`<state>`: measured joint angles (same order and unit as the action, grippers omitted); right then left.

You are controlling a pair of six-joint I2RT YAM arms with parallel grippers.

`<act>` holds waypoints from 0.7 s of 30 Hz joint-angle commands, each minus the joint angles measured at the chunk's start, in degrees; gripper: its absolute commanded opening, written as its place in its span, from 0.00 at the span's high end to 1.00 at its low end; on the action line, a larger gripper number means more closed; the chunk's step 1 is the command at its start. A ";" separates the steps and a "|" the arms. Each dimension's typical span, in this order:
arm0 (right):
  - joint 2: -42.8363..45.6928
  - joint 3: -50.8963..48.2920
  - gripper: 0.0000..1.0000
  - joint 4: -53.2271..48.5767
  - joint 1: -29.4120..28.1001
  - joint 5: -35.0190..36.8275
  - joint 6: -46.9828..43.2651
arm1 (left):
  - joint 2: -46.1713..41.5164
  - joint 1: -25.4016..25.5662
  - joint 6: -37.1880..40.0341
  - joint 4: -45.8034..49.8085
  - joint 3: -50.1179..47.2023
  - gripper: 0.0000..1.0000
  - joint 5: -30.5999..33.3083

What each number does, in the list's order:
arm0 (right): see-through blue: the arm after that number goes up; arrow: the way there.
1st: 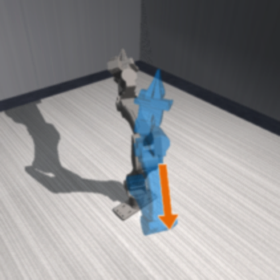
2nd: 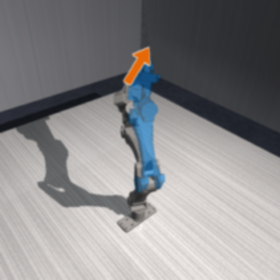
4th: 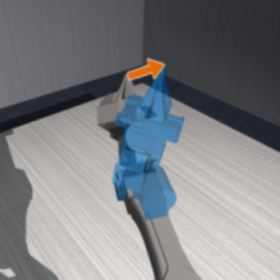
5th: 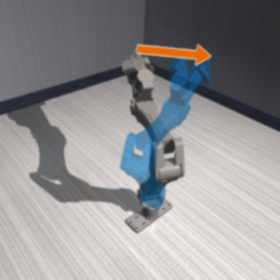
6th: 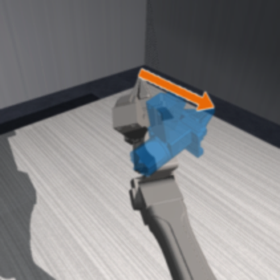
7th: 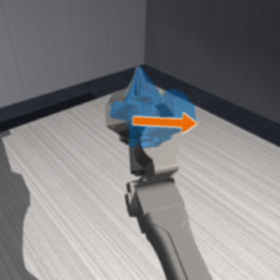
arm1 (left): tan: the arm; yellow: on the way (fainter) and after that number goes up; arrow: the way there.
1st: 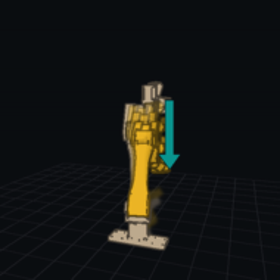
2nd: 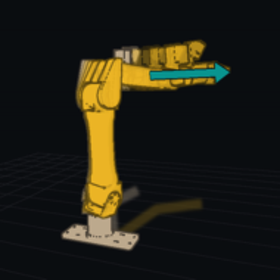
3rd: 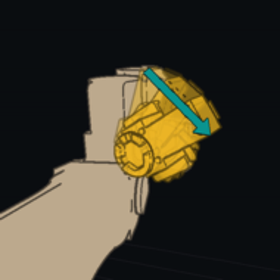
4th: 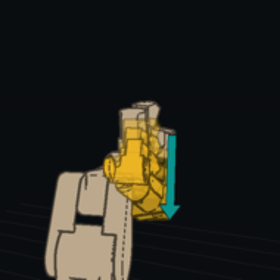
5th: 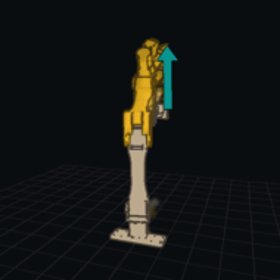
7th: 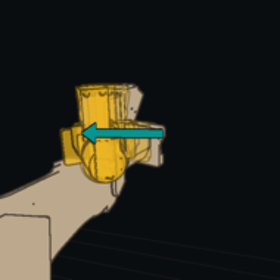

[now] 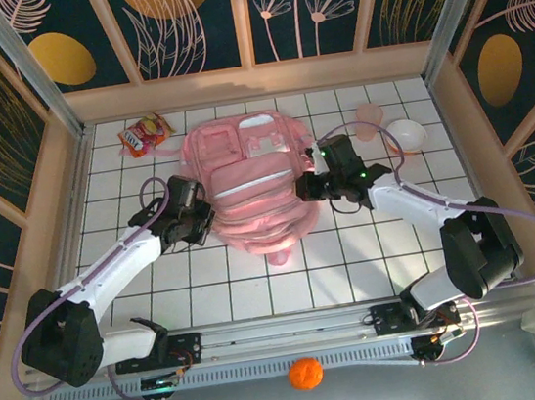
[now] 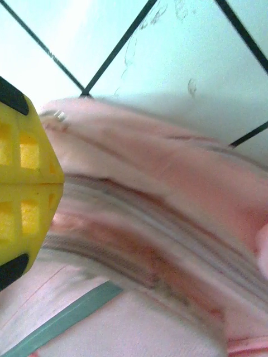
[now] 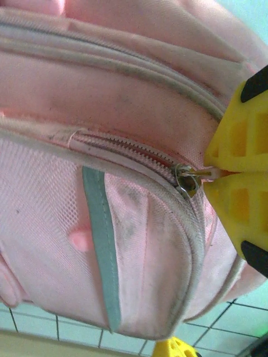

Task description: Pack books, pencil case, and school supplies into a backpack

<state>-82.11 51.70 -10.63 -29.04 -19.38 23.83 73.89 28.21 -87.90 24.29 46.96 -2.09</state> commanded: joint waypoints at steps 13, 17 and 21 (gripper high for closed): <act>5.00 1.12 1.00 -2.46 -5.93 -0.89 -0.56 | -5.94 3.35 50.26 -20.78 6.12 0.50 -0.73; 5.60 0.77 1.00 -1.67 -5.94 -1.18 -0.19 | -9.64 3.32 75.91 -29.10 2.74 0.48 -4.55; 5.14 1.01 1.00 -1.25 -5.87 -1.36 -0.54 | -7.45 3.51 108.12 -22.32 5.05 0.44 -16.81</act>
<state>-78.65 51.83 -13.02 -34.61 -19.57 23.05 64.84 31.51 -10.15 1.80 50.89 -9.69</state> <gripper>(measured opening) 0.045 0.560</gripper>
